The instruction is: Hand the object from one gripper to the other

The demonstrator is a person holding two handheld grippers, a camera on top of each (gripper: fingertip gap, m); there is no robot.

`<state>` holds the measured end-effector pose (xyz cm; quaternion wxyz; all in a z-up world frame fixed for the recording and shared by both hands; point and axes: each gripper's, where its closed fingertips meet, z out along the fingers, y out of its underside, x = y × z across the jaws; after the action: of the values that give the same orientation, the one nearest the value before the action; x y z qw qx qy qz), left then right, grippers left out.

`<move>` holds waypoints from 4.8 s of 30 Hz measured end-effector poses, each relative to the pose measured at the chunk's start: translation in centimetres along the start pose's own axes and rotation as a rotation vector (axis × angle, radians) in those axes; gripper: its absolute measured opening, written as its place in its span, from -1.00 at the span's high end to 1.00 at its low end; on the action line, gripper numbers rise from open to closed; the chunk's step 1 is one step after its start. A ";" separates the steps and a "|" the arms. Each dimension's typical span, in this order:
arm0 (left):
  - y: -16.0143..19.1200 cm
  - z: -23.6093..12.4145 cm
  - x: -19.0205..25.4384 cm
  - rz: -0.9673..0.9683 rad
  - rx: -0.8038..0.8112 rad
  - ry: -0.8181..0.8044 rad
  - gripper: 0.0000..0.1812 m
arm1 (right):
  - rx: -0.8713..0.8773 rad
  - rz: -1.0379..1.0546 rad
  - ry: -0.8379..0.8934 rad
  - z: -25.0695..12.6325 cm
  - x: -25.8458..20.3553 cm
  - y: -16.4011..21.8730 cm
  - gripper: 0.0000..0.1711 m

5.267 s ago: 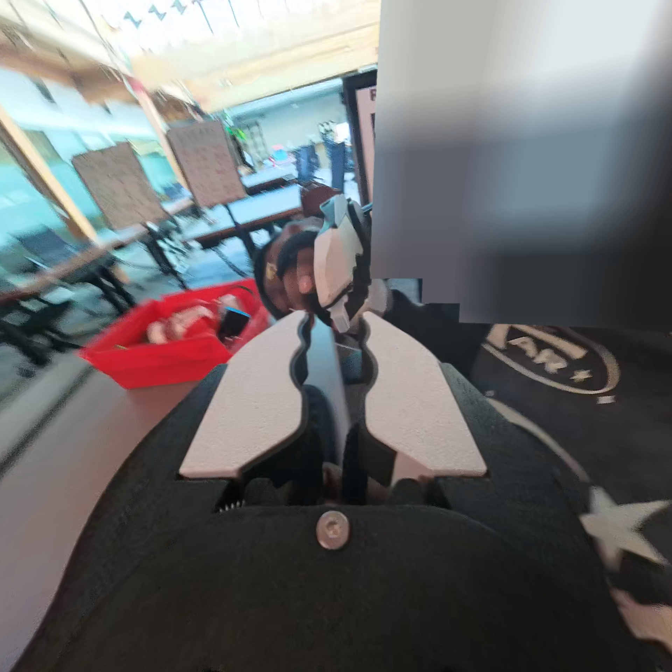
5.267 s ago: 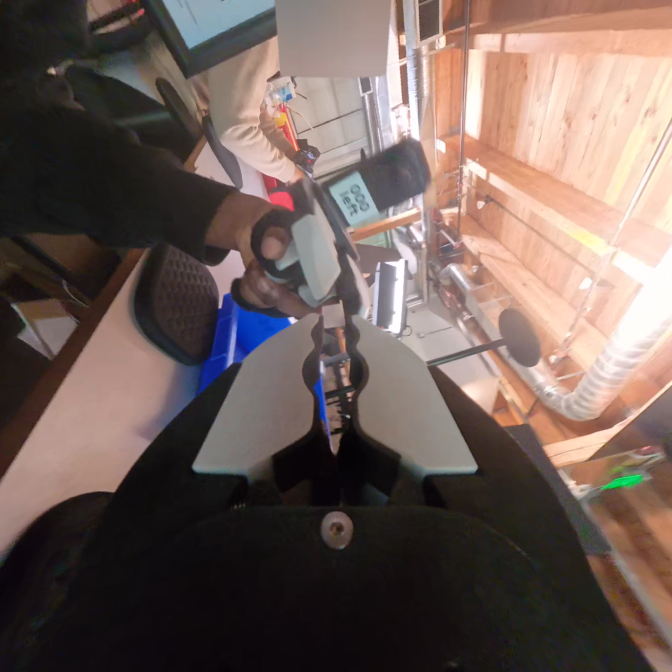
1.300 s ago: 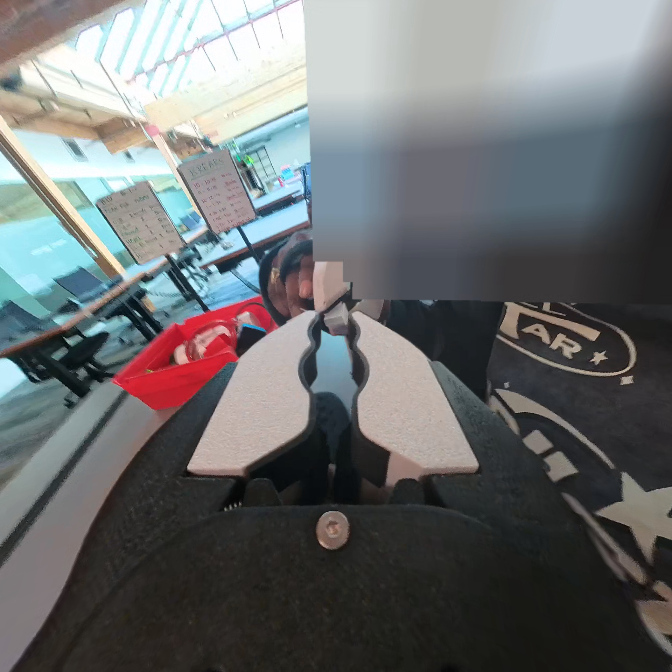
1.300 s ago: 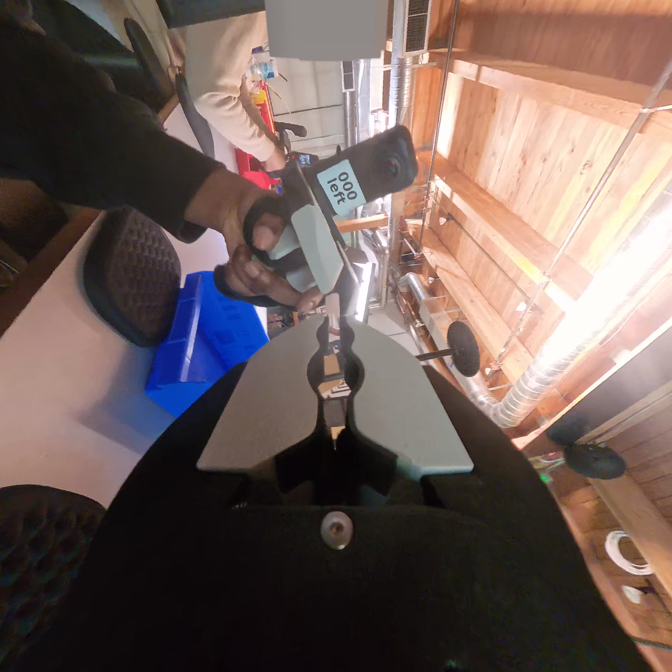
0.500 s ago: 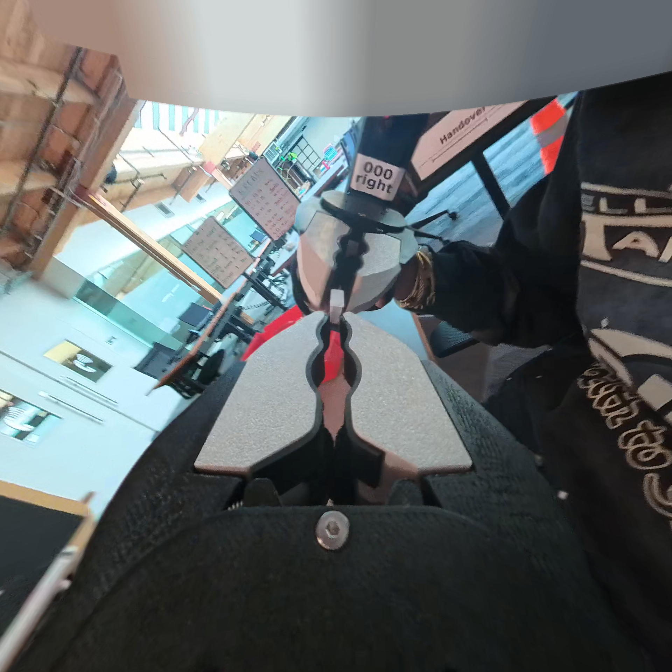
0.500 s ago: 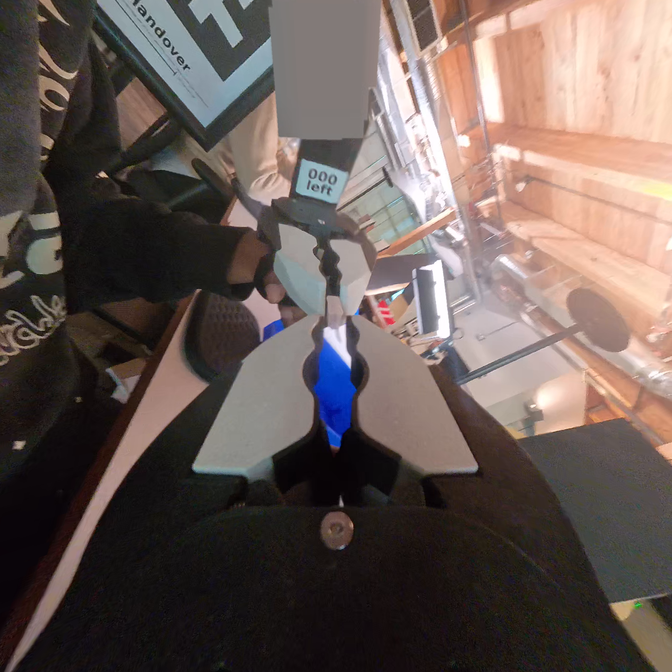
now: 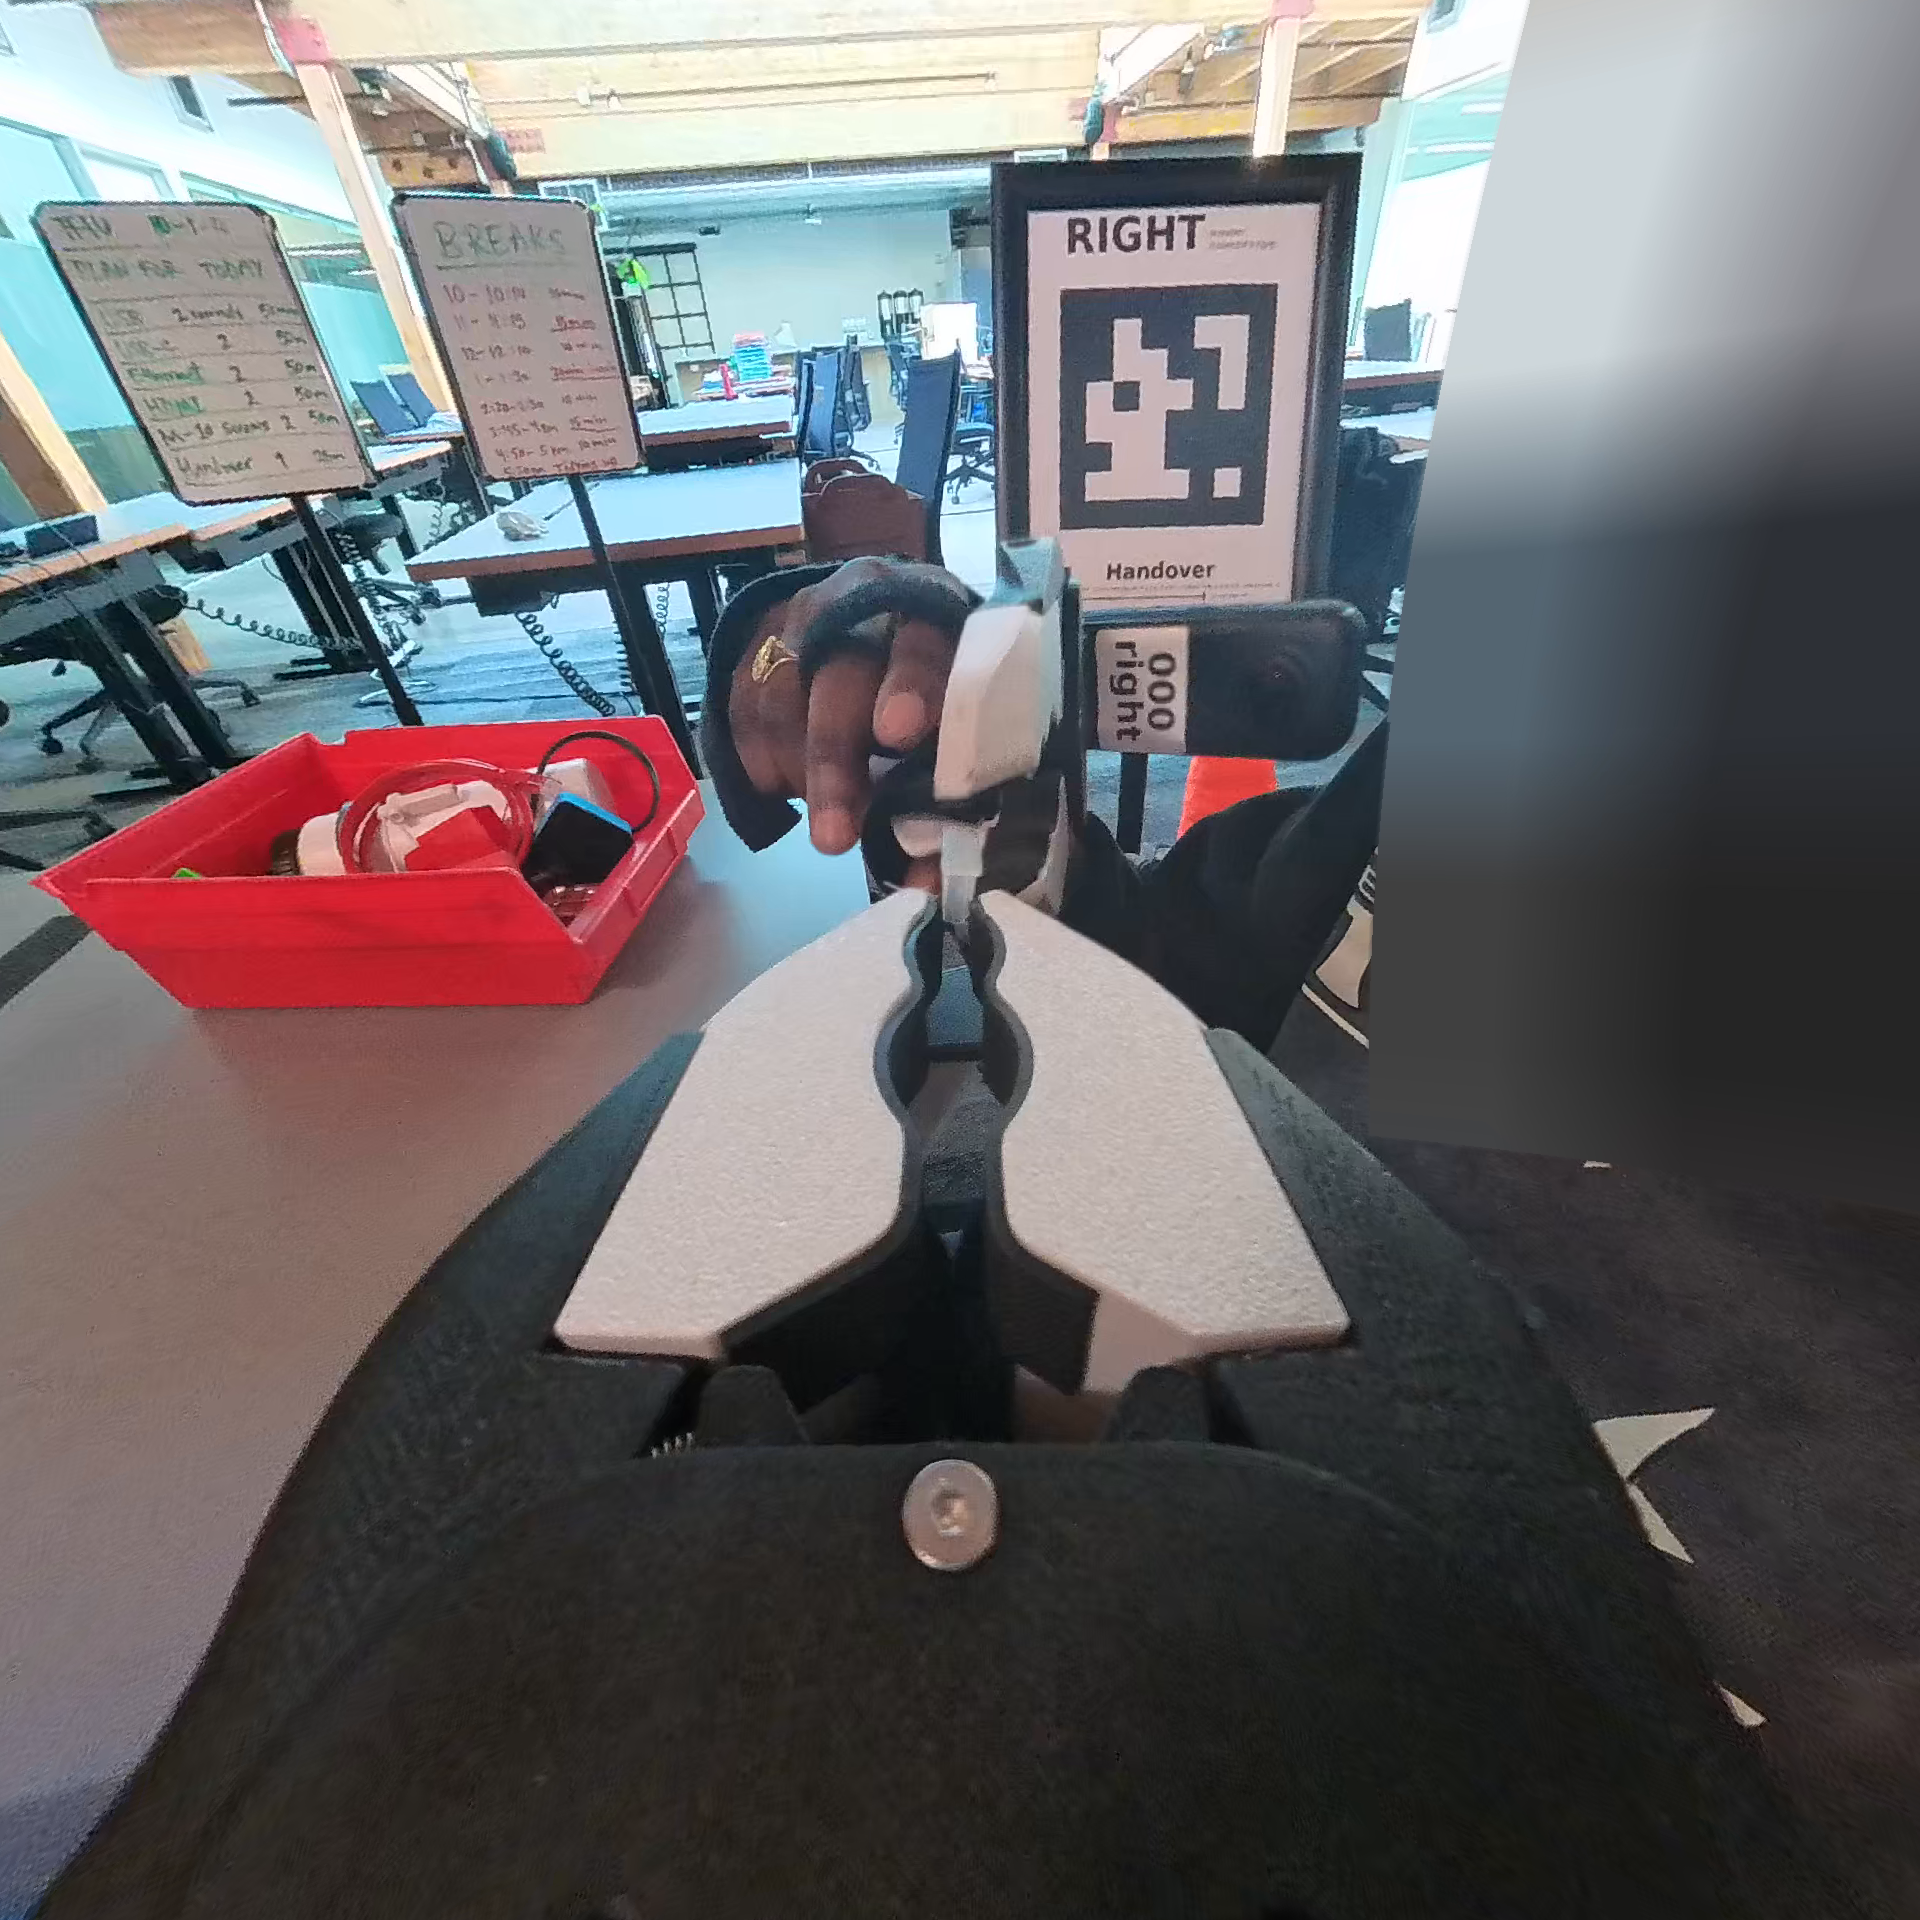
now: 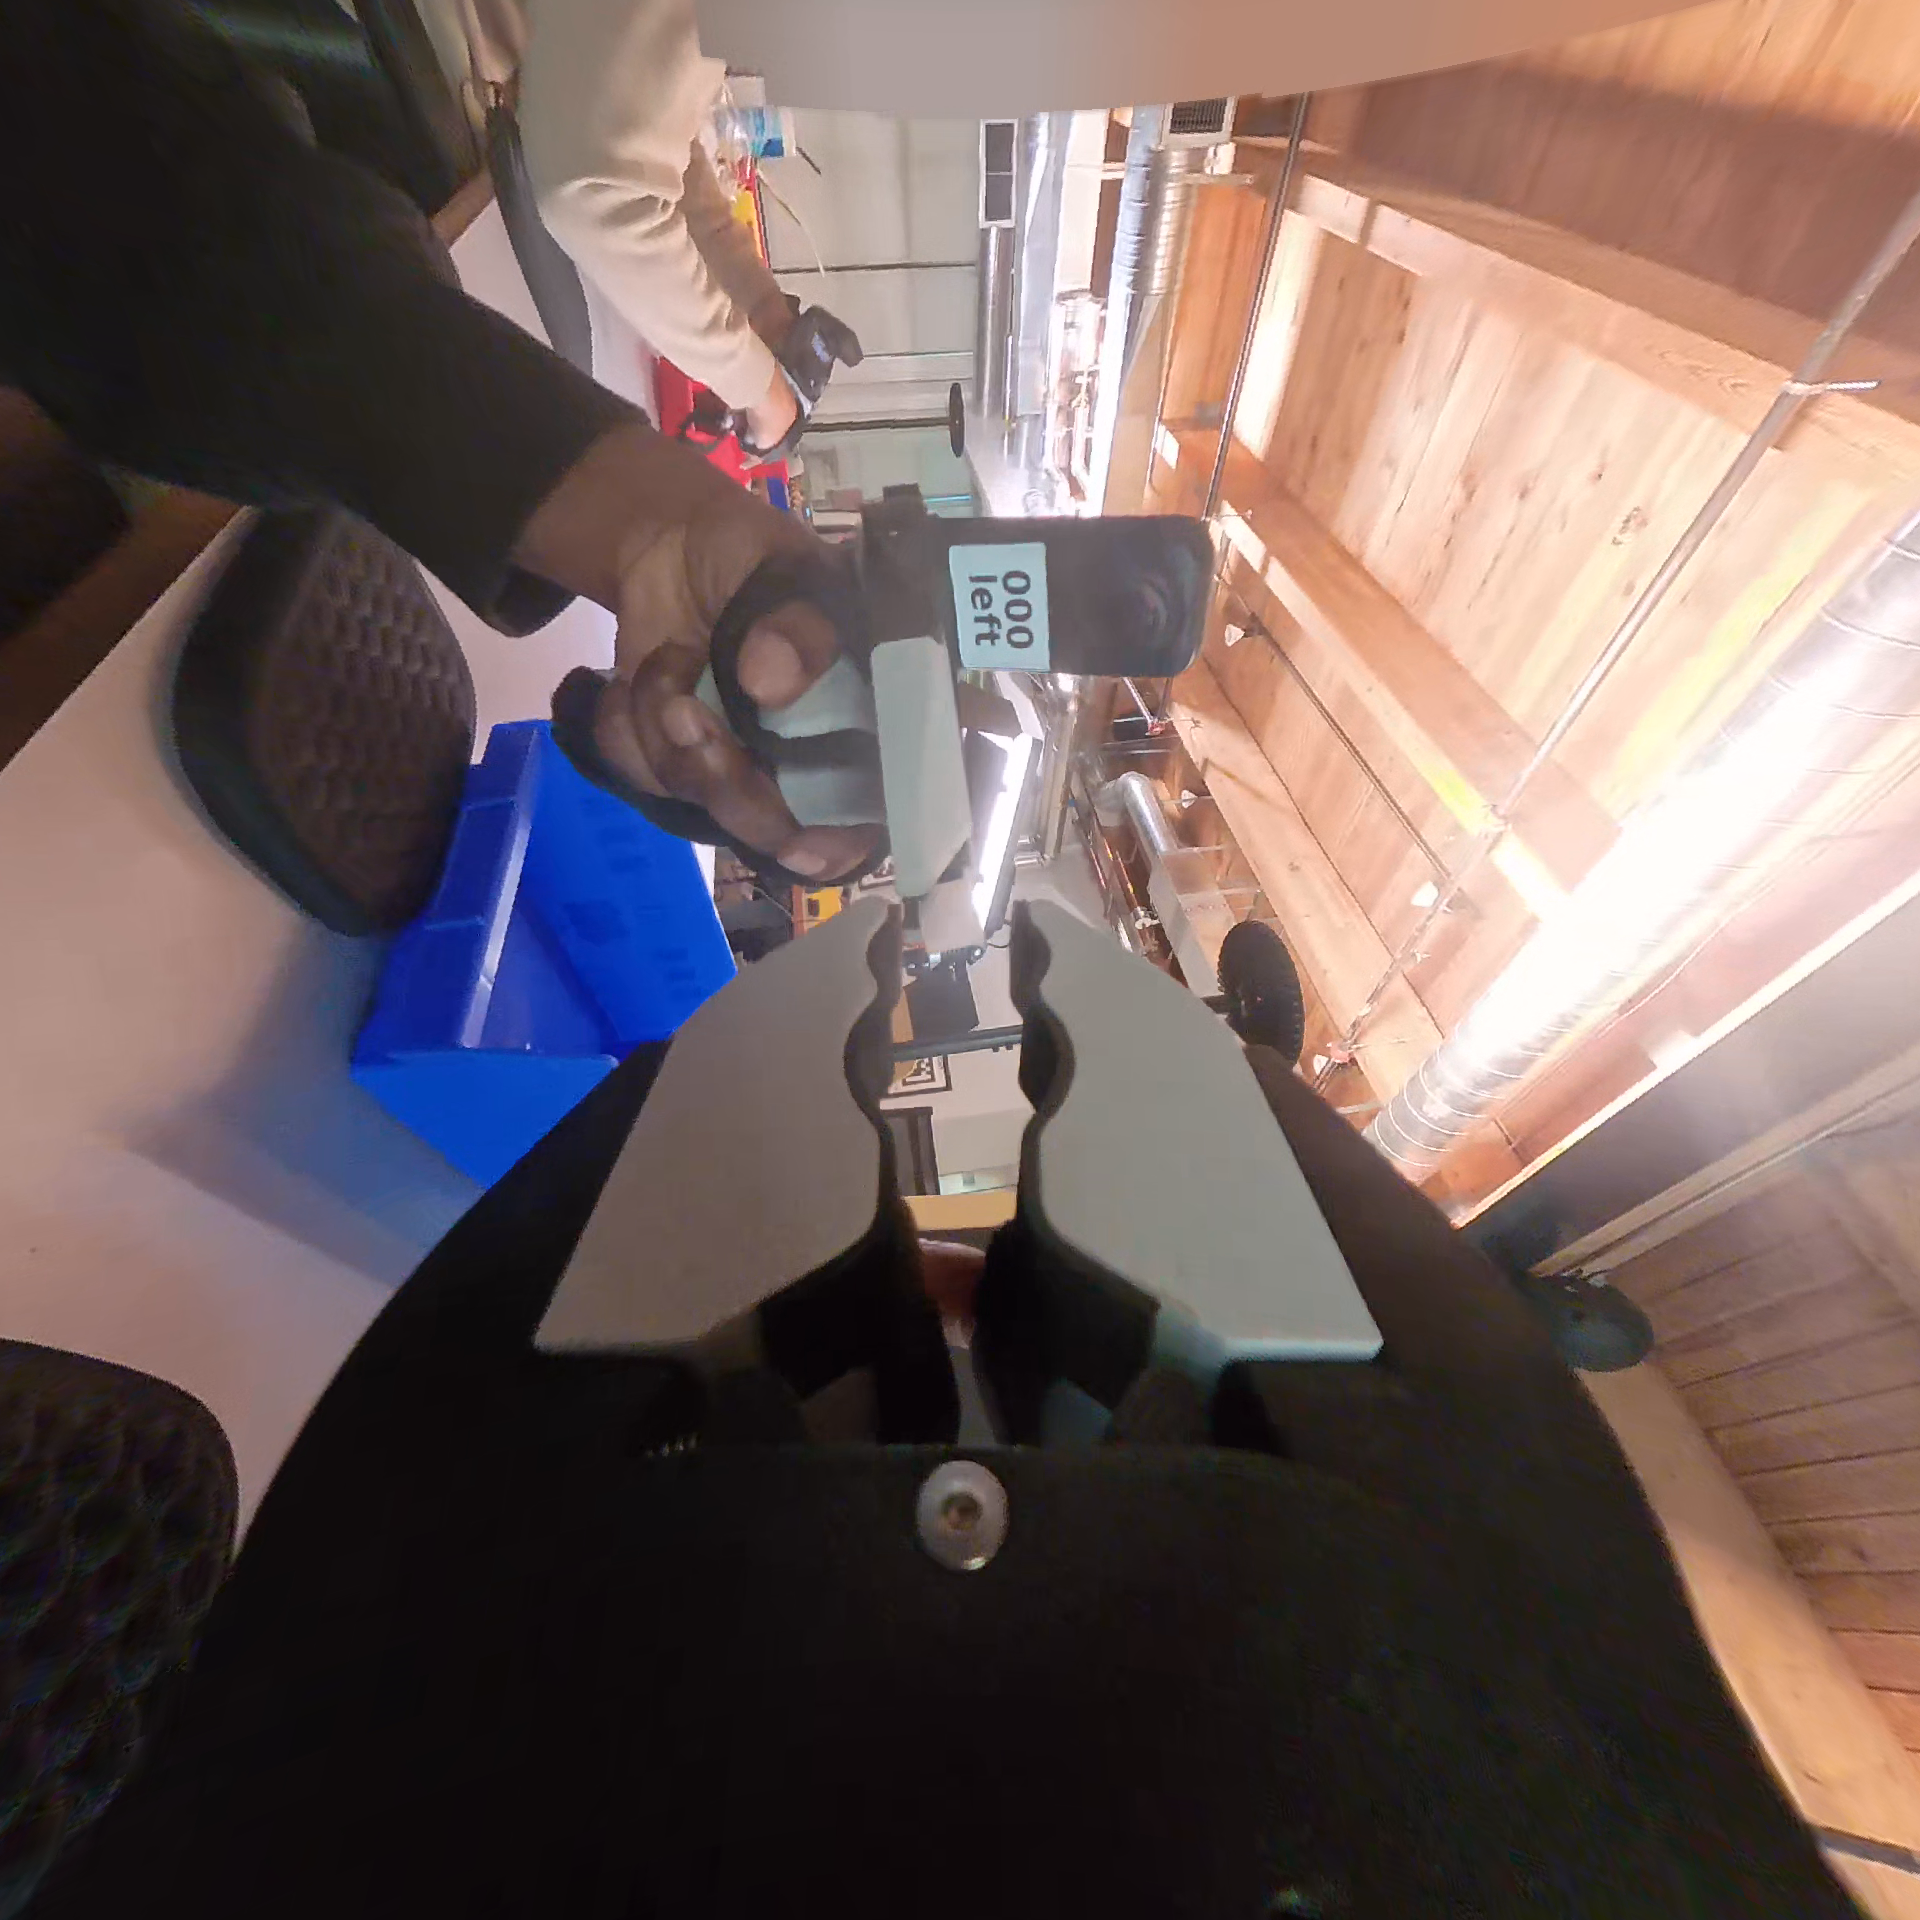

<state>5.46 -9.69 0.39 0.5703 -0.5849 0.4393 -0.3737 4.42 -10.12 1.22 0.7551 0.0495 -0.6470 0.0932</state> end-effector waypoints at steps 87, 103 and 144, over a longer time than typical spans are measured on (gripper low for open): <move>-0.4 -0.3 -0.6 0.268 0.048 -0.103 0.76 | 0.036 0.363 -0.096 0.1 -0.1 0.5 0.87; -0.8 0.2 0.2 0.481 0.031 -0.157 0.88 | 0.149 0.712 -0.205 -0.1 0.1 -0.4 0.87; -0.6 0.4 0.1 0.700 0.007 -0.226 0.95 | 0.168 0.755 -0.230 -0.6 0.2 -0.7 0.92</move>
<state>5.90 -9.70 0.94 0.7105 -0.4348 0.5458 -0.0907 5.17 -10.62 1.35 0.5839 -0.1199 -0.6901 0.4105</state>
